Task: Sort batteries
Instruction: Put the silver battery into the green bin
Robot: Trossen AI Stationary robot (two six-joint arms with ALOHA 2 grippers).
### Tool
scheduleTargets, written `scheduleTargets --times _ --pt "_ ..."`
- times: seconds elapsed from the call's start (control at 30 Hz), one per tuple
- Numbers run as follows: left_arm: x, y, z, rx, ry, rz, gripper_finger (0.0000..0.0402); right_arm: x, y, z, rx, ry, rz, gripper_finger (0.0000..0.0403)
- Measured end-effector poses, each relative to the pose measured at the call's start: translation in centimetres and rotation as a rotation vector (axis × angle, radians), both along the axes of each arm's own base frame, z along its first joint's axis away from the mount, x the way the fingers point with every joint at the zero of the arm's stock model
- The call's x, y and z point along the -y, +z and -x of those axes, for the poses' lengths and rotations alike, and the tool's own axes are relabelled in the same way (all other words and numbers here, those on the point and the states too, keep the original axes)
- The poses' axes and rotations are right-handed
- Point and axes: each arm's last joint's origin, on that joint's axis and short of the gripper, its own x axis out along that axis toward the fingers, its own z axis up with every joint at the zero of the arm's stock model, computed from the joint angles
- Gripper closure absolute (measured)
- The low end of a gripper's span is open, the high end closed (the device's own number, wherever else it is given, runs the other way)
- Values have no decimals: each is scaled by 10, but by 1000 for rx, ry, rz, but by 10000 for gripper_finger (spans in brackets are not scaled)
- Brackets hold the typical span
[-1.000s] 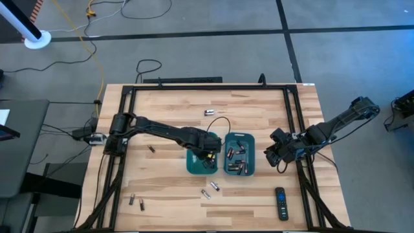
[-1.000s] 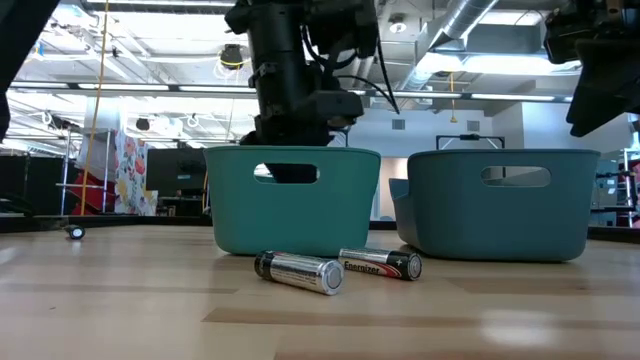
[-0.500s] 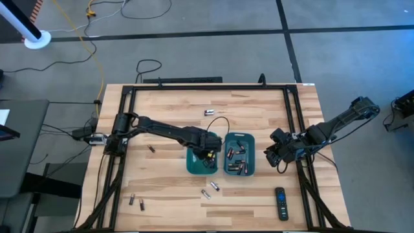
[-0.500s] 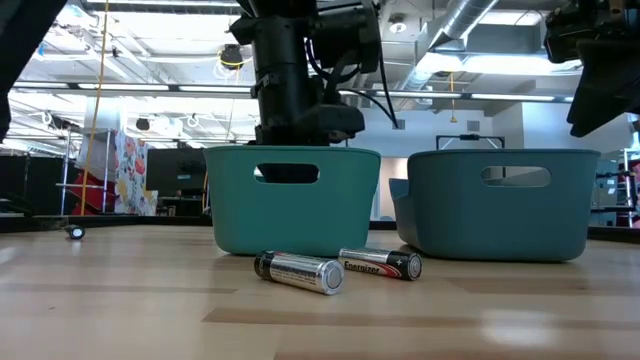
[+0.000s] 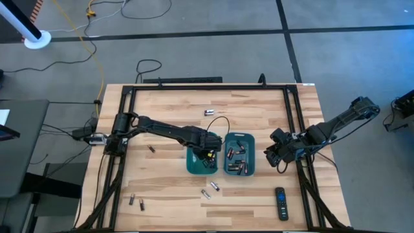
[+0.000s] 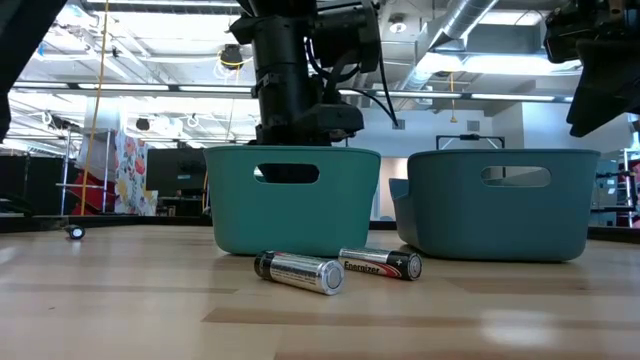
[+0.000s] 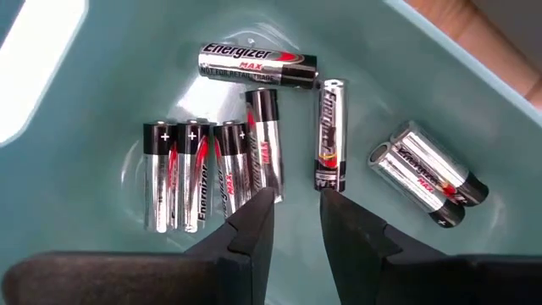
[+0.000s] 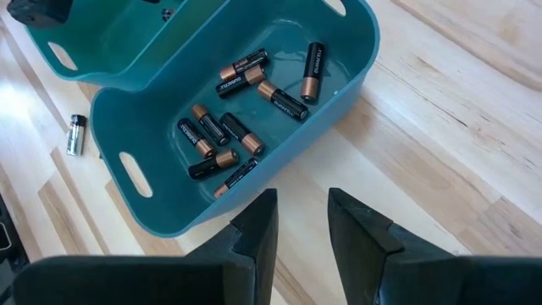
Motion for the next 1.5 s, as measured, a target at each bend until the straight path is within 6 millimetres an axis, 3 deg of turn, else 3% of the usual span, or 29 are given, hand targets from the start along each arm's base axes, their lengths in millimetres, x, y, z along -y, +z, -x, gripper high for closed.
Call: scheduleTargets --times 0.57,0.97,1.23,1.5 --pt "-5 34 8 85 12 0 306 0 0 0 0 12 8 280" --pt "-34 109 39 287 -16 -44 305 0 0 0 1 12 8 280" --pt "-76 139 61 352 9 -101 305 0 0 0 1 12 8 280" --pt "-151 137 79 341 -82 -129 305 0 0 0 1 12 7 280"
